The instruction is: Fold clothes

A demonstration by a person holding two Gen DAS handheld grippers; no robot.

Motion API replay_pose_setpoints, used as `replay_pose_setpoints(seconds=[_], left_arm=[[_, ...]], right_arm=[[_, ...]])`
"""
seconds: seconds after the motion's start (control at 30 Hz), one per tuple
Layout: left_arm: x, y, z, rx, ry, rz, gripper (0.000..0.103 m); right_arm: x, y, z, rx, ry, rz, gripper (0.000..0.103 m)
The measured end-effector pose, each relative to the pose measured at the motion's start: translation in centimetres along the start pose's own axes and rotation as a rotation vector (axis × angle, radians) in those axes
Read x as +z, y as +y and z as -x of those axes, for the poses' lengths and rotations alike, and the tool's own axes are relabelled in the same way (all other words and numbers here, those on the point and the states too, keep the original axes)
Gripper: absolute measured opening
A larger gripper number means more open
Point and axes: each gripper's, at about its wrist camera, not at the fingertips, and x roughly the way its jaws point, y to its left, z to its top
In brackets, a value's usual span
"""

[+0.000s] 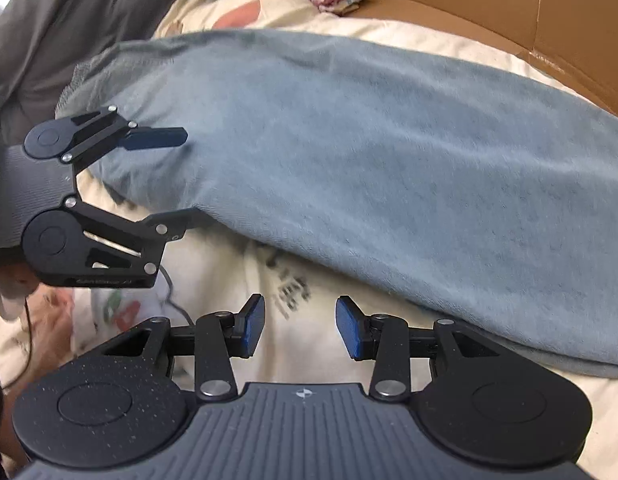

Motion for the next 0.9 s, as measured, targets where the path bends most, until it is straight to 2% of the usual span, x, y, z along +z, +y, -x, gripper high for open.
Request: replay_pose_setpoints(seconds=[0.13, 0.37, 0.5, 0.63, 0.73, 0.9], left_arm=[[1.1, 1.1, 0.7, 0.009, -0.038, 0.045, 0.073], [1.9, 2.4, 0.4, -0.007, -0.046, 0.069, 0.07], [1.9, 3.0, 0.4, -0.022, -0.042, 0.09, 0.07], [2.1, 2.9, 0.4, -0.025, -0.047, 0.076, 0.067], [2.2, 3.0, 0.3, -0.034, -0.047, 0.08, 0.067], [2.1, 2.9, 0.3, -0.043, -0.039, 0.075, 0.067]], right_arm=[[1.0, 1.0, 0.4, -0.004, -0.038, 0.018, 0.046], [2.7, 1.2, 0.2, -0.057, -0.085, 0.01, 0.046], [3.5, 0.5, 0.4, -0.061, -0.136, -0.064, 0.046], [3.4, -1.1, 0.0, -0.093, -0.154, -0.238, 0.046], [2.8, -2.1, -0.8, -0.139, -0.134, -0.329, 0.046], [2.2, -2.4, -2.3, -0.161, -0.112, -0.374, 0.046]])
